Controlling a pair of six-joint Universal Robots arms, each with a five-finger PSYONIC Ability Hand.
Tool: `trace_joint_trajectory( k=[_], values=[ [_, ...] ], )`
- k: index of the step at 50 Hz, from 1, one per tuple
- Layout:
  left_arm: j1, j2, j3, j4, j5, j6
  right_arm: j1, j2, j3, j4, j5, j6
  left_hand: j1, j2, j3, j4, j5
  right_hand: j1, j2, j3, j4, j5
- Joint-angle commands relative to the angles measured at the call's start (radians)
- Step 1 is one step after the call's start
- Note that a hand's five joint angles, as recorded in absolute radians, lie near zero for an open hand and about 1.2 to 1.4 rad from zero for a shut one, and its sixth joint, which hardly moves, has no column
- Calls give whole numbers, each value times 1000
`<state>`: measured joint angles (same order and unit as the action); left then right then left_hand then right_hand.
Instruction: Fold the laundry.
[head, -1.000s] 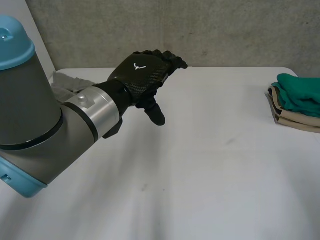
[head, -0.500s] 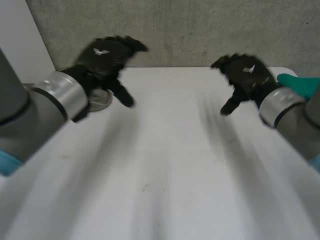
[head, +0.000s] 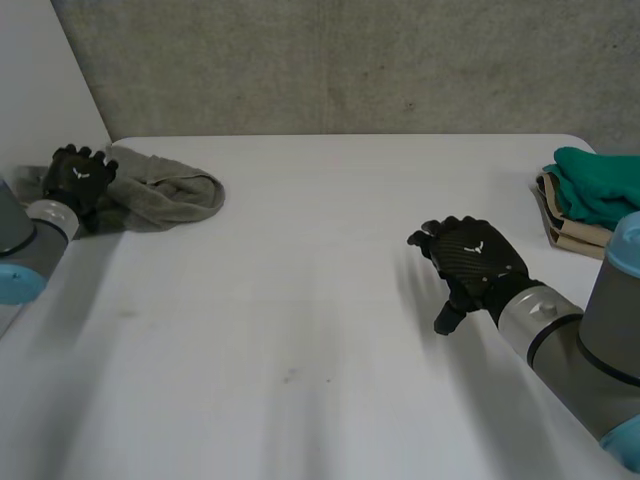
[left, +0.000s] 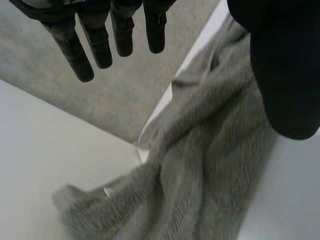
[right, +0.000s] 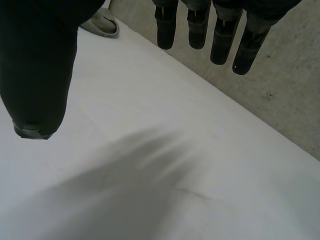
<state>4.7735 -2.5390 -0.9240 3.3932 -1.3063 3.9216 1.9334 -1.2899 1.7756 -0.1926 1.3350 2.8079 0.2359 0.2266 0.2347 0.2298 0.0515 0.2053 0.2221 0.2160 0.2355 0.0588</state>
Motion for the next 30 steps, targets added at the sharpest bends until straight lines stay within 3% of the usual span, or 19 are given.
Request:
trace_joint_trajectory(
  k=[1, 4, 20, 21, 23, 26, 30],
  values=[
    [22, -133, 181, -2, 16, -13, -4, -14, 36, -5, 0, 1, 28, 37, 29, 34, 37, -31, -48, -42, -61, -59],
    [22, -178, 246, -2, 59, -42, -4, -17, 47, -13, 0, 1, 54, 63, 55, 60, 64, -31, -48, -42, -61, -59],
    [20, -368, 488, -32, 125, -65, -4, -17, 68, -42, 1, 1, 283, 292, 284, 289, 293, -31, -48, -42, -61, -59],
    [20, -369, 493, -32, 127, -67, -4, -17, 68, -42, 1, 1, 327, 336, 328, 333, 336, -31, -48, -42, -61, -59],
    [20, -371, 494, -32, 133, -71, -4, -17, 67, -42, 1, 1, 616, 626, 618, 622, 626, -31, -48, -42, -61, -59],
    [20, -369, 488, -23, 130, -103, -2, -17, 67, -42, 1, 1, 1158, 1167, 1159, 1164, 1168, -31, -48, -42, -61, -59],
    [2, -356, 461, 1, 99, -143, -1, -17, 67, -42, 1, 1, 1160, 1170, 1162, 1166, 1170, -31, -48, -42, -61, -59]
  ],
)
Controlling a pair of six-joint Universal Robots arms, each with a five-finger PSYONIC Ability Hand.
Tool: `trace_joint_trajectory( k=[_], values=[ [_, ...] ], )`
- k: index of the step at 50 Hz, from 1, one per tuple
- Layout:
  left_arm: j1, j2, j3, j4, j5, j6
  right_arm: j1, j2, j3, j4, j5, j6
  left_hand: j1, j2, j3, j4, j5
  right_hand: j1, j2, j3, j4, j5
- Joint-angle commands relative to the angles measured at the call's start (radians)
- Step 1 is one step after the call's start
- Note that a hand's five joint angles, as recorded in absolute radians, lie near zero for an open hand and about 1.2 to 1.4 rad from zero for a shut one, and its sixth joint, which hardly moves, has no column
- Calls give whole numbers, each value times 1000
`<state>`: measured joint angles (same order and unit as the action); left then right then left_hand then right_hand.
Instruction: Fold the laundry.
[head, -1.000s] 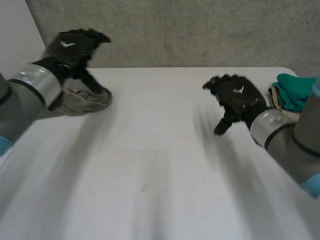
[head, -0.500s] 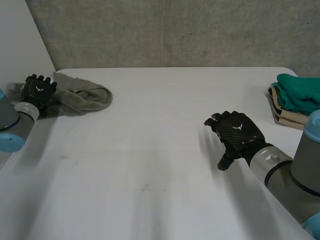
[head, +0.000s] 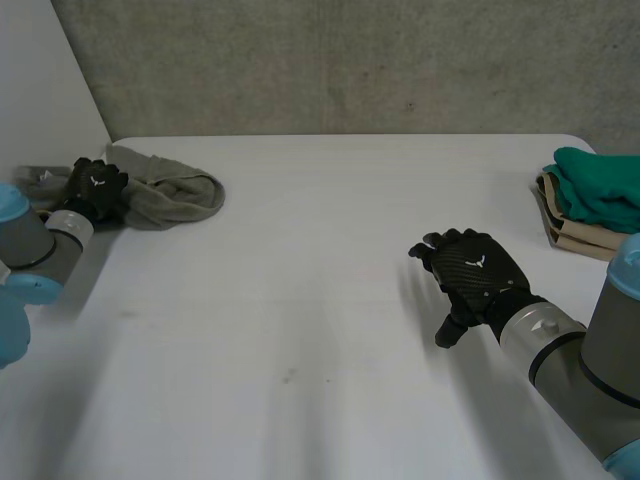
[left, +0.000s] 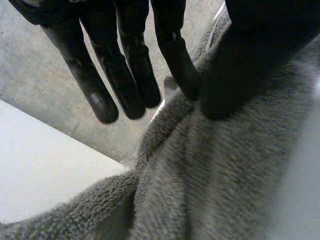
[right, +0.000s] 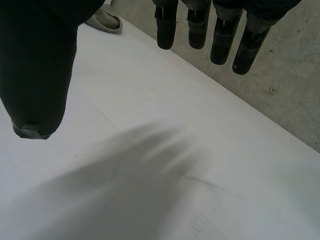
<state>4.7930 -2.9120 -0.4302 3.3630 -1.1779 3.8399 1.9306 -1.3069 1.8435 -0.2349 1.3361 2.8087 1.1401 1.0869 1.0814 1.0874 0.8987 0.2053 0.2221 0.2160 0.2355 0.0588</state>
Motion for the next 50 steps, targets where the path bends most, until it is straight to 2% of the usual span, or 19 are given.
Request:
trace_joint_trajectory(
  k=[1, 7, 11, 15, 19, 22, 23, 24, 25, 26, 27, 28, 30, 32, 34, 35, 40, 50],
  values=[
    [-22, 26, -53, 45, -40, -66, 2, 0, -1, 0, 0, 0, 256, 309, 315, 309, 323, -31, -48, -42, -61, -59],
    [-73, 236, -315, 159, -68, -120, -1, 0, -3, 0, 0, 0, 256, 309, 315, 309, 323, -31, -48, -42, -61, -59],
    [-139, 480, -566, 243, -74, -303, -4, -3, -4, 0, 3, 0, 256, 309, 315, 309, 323, -31, -48, -42, -61, -59],
    [-226, 673, -749, 243, -72, -457, -25, -23, -7, 0, 12, 0, 256, 309, 315, 309, 323, -31, -48, -42, -61, -59],
    [-324, 837, -876, 252, -71, -548, -70, -44, -7, 2, 6, 0, 256, 309, 315, 309, 323, -31, -48, -42, -61, -59],
    [-352, 879, -903, 260, -78, -566, -84, -52, -3, 0, -2, 2, 256, 309, 315, 309, 323, -31, -48, -42, -61, -59],
    [-351, 863, -897, 265, -78, -554, -85, -52, -1, 0, -3, 2, 256, 309, 315, 309, 323, -31, -48, -42, -61, -59],
    [-349, 846, -886, 263, -77, -545, -88, -52, 0, 2, -3, 2, 85, 138, 144, 138, 152, -31, -48, -42, -61, -59],
    [-348, 824, -871, 254, -72, -533, -96, -51, 5, 2, -6, 2, -187, -134, -128, -134, -120, -31, -48, -42, -61, -59],
    [-346, 801, -852, 247, -68, -516, -100, -52, 8, 2, -6, 2, -320, -267, -262, -268, -254, -31, -48, -42, -61, -59],
    [-343, 754, -817, 228, -66, -478, -105, -52, 11, 0, -6, 2, -147, -94, -89, -95, -81, -31, -48, -42, -61, -59],
    [-340, 734, -802, 213, -66, -455, -110, -52, 13, 0, -8, 2, -128, -75, -70, -76, -61, -31, -48, -42, -61, -59],
    [-323, 702, -776, 173, -66, -407, -119, -52, 14, -3, -14, 2, -224, -171, -166, -172, -157, -31, -48, -42, -61, -59],
    [-282, 659, -746, 122, -65, -321, -124, -52, 13, -1, -20, 2, -634, -581, -576, -582, -567, -31, -48, -42, -61, -59],
    [-256, 630, -736, 99, -65, -260, -127, -54, 11, -1, -25, 2, -812, -758, -753, -759, -745, -31, -48, -42, -61, -59],
    [-233, 605, -723, 93, -66, -194, -127, -54, 11, -1, -25, 2, -812, -759, -753, -759, -745, -31, -48, -42, -61, -59],
    [-190, 513, -635, 96, -72, -48, -125, -55, 17, -3, -28, 2, -821, -768, -762, -768, -754, -31, -48, -42, -61, -59],
    [-91, 332, -440, 87, -63, -3, -125, -48, 16, -7, -25, 0, -777, -724, -718, -724, -710, -31, -48, -42, -61, -59]
  ],
)
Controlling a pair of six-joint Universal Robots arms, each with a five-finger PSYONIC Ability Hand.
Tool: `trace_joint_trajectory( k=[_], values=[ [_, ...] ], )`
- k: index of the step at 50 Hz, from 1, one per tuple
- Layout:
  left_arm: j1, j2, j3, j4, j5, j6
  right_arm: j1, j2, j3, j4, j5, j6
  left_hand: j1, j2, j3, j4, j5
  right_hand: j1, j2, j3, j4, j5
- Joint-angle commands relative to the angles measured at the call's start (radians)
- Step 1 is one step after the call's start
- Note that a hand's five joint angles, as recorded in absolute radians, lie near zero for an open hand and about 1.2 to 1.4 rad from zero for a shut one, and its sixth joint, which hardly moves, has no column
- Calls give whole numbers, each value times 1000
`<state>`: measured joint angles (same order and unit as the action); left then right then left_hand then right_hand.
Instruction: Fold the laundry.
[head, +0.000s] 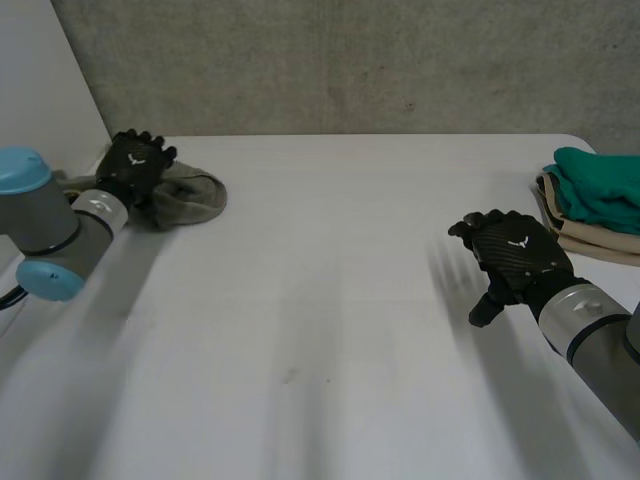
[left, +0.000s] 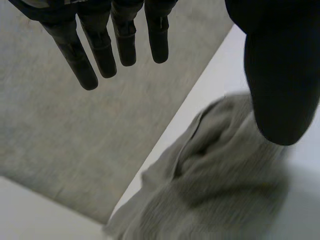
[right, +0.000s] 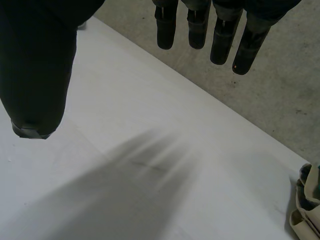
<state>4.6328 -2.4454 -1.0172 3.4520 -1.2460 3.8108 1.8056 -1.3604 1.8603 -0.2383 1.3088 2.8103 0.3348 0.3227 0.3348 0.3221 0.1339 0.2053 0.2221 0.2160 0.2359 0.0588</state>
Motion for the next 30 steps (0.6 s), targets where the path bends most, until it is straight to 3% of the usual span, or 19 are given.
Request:
trace_joint_trajectory(
  k=[1, 11, 15, 18, 19, 20, 25, 30],
  values=[
    [70, -150, 164, -2, 5, 27, 0, 6, -1, -6, 3, -2, 34, 46, 34, 47, 61, -31, -48, -42, -61, -59],
    [99, -305, 351, -39, 5, 67, 1, 14, 2, -10, 7, -2, 87, 99, 87, 100, 113, -31, -48, -42, -61, -59],
    [103, -360, 423, -48, 5, 69, 1, 15, 2, -10, 10, -2, 207, 219, 207, 220, 233, -31, -48, -42, -61, -59],
    [103, -392, 471, -48, 3, 69, 1, 23, 0, -10, 12, -2, 606, 618, 606, 618, 632, -31, -48, -42, -61, -59],
    [103, -397, 477, -39, -1, 69, 1, 23, 0, -12, 12, -2, 967, 979, 967, 980, 994, -31, -48, -42, -61, -59],
    [103, -396, 476, -37, -4, 69, 1, 24, 0, -12, 12, -2, 1060, 1073, 1060, 1073, 1087, -31, -48, -42, -61, -59],
    [77, -353, 401, 27, -33, 70, 1, 27, -3, -12, 15, -2, 1061, 1074, 1061, 1074, 1088, -31, -48, -42, -61, -59],
    [32, -172, 180, 165, -79, 50, -9, 26, -4, -12, 15, -3, 1061, 1074, 1061, 1074, 1088, -31, -48, -42, -61, -59]
  ],
)
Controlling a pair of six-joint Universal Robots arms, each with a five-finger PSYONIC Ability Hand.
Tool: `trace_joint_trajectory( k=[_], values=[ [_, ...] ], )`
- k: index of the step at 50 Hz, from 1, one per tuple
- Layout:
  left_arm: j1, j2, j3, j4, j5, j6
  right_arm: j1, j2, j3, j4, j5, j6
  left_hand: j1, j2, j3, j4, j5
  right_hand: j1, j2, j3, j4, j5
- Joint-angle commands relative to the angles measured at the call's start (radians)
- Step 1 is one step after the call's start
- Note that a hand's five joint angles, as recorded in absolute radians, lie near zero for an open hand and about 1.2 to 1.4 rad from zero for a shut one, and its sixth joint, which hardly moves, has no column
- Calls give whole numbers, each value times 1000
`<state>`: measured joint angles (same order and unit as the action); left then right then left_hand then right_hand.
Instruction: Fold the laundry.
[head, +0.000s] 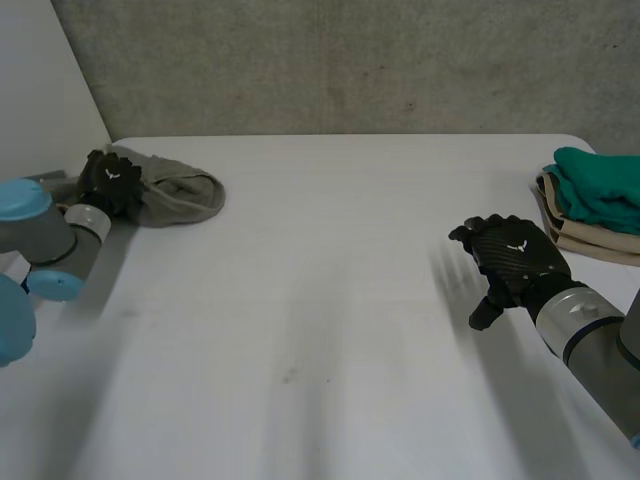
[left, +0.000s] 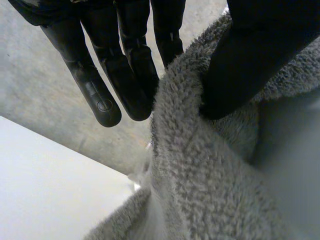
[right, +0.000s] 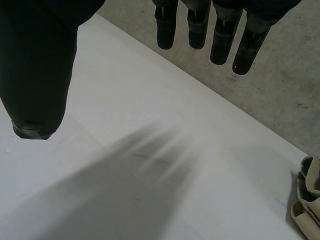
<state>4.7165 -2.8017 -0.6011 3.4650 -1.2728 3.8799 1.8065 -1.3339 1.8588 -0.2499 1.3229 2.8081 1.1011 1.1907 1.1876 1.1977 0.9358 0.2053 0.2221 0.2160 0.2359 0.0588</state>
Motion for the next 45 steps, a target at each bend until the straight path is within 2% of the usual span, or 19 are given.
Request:
trace_joint_trajectory(
  k=[1, 4, 8, 10, 11, 13, 14, 18, 21, 22, 23, 24, 30, 37, 41, 45],
  values=[
    [-76, 250, -326, 192, -53, -36, -13, -2, -3, 0, 1, 1, 295, 206, 209, 199, 286, -31, -48, -42, -61, -59],
    [-133, 368, -451, 221, -54, -89, -22, -2, -3, 0, -2, -1, 295, 206, 209, 199, 286, -31, -48, -42, -61, -59],
    [-272, 611, -655, 215, -63, -311, -41, -10, -4, -2, -7, -1, 295, 206, 209, 199, 286, -31, -48, -42, -61, -59],
    [-314, 665, -699, 206, -62, -381, -50, -16, -6, -2, -8, 1, 295, 206, 209, 199, 286, -31, -48, -42, -61, -59],
    [-369, 724, -748, 191, -60, -458, -53, -17, -7, -2, -8, 1, 295, 206, 209, 199, 286, -31, -48, -42, -61, -59],
    [-424, 790, -790, 174, -59, -534, -64, -28, -7, -2, -10, 1, 295, 206, 209, 199, 286, -31, -48, -42, -61, -59],
    [-479, 827, -821, 151, -56, -584, -67, -31, -9, -2, -10, 1, 295, 206, 209, 199, 286, -31, -48, -42, -61, -59],
    [-603, 857, -879, 109, -53, -664, -87, -42, -10, -2, -13, 1, 295, 206, 209, 199, 286, -31, -48, -42, -61, -59],
    [-677, 837, -893, 86, -51, -666, -95, -53, -10, -2, -13, 1, 295, 206, 209, 199, 286, -31, -48, -42, -61, -59],
    [-718, 818, -894, 66, -53, -656, -96, -53, -10, 0, -13, 1, -440, -529, -526, -536, -449, -31, -48, -42, -61, -59],
    [-739, 809, -895, 53, -56, -649, -96, -54, -10, 0, -13, 1, -813, -903, -900, -910, -823, -31, -48, -42, -61, -59],
    [-753, 798, -895, 40, -62, -642, -96, -56, -9, 0, -13, 1, -927, -1016, -1013, -1023, -936, -31, -48, -42, -61, -59],
    [-751, 783, -888, -53, -80, -579, -96, -68, -7, 0, -14, 2, -894, -983, -980, -990, -903, -31, -48, -42, -61, -59],
    [-655, 857, -922, -101, -148, -583, -98, -88, -23, 11, -17, 5, -873, -963, -959, -970, -882, -31, -48, -42, -61, -59],
    [-639, 875, -942, -104, -155, -583, -98, -108, -39, 41, -50, -4, -844, -933, -930, -940, -853, -31, -48, -42, -61, -59],
    [-635, 869, -942, -106, -151, -582, -101, -148, -66, 176, -122, -73, -764, -854, -851, -861, -774, -31, -48, -42, -61, -59]
  ],
)
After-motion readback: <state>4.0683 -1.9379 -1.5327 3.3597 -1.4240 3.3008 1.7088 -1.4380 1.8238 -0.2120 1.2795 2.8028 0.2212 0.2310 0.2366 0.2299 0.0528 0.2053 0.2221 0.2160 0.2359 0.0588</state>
